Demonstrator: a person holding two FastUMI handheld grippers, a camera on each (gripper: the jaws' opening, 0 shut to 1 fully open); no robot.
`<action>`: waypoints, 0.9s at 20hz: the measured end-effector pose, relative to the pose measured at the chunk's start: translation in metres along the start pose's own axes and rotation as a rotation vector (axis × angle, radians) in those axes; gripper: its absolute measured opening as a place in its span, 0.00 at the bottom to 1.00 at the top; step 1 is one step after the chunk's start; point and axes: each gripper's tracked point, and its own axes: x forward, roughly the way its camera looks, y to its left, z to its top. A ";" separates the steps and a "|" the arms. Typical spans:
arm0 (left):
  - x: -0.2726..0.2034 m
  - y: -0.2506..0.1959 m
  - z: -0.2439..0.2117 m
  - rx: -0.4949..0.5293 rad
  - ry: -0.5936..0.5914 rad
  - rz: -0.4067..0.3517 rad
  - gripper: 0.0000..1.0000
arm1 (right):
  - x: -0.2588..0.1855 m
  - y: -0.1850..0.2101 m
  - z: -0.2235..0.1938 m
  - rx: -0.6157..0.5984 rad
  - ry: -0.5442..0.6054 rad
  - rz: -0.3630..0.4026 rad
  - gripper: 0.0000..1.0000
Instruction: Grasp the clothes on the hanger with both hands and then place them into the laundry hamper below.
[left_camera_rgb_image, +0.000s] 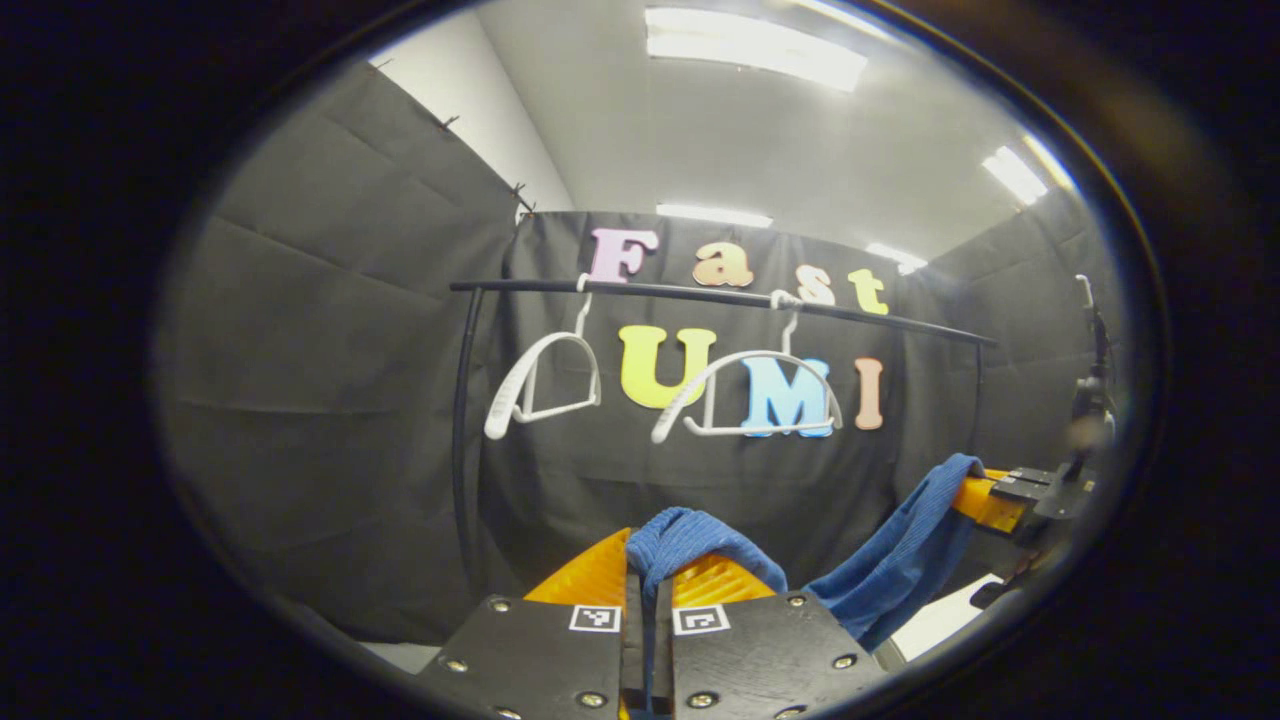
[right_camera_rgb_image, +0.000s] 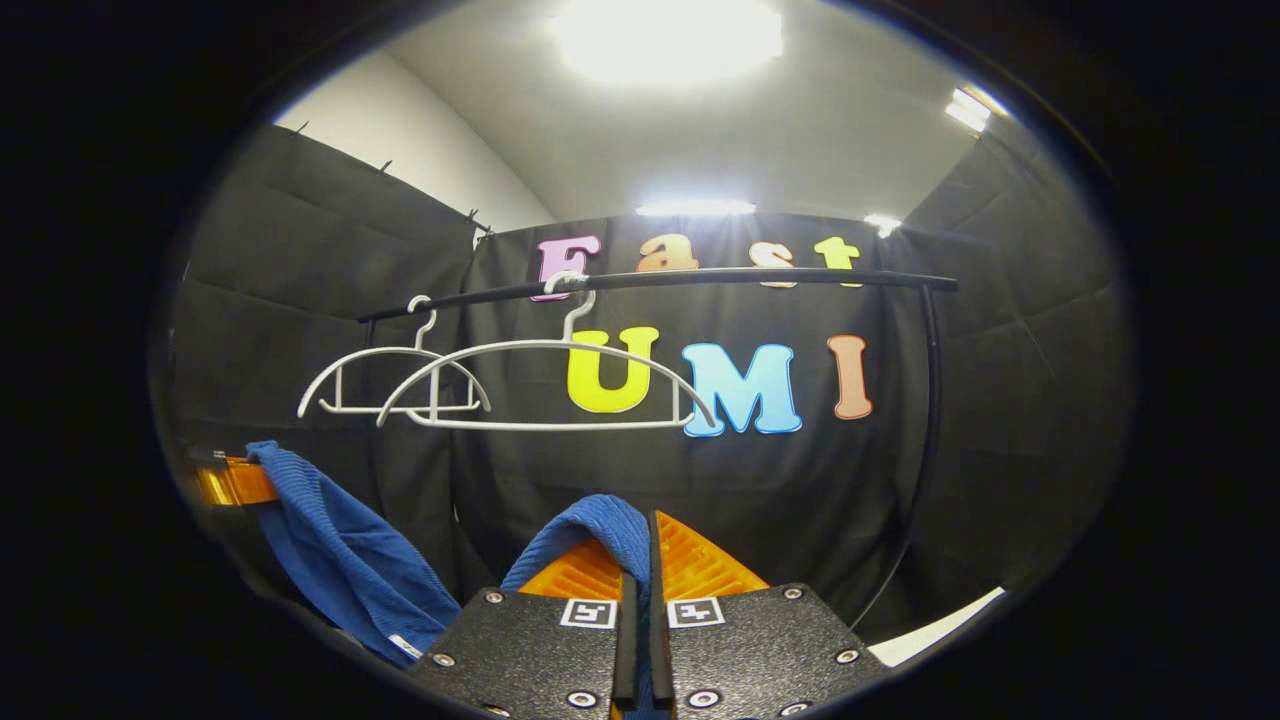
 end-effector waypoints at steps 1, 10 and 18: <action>0.000 -0.007 -0.003 -0.007 0.003 -0.015 0.04 | -0.003 0.004 -0.004 -0.001 0.006 0.006 0.05; -0.001 -0.056 -0.077 -0.012 0.097 -0.086 0.04 | -0.026 0.024 -0.067 0.018 0.112 0.068 0.05; -0.011 -0.042 -0.168 -0.002 0.250 -0.056 0.08 | -0.032 0.031 -0.152 0.029 0.267 0.083 0.04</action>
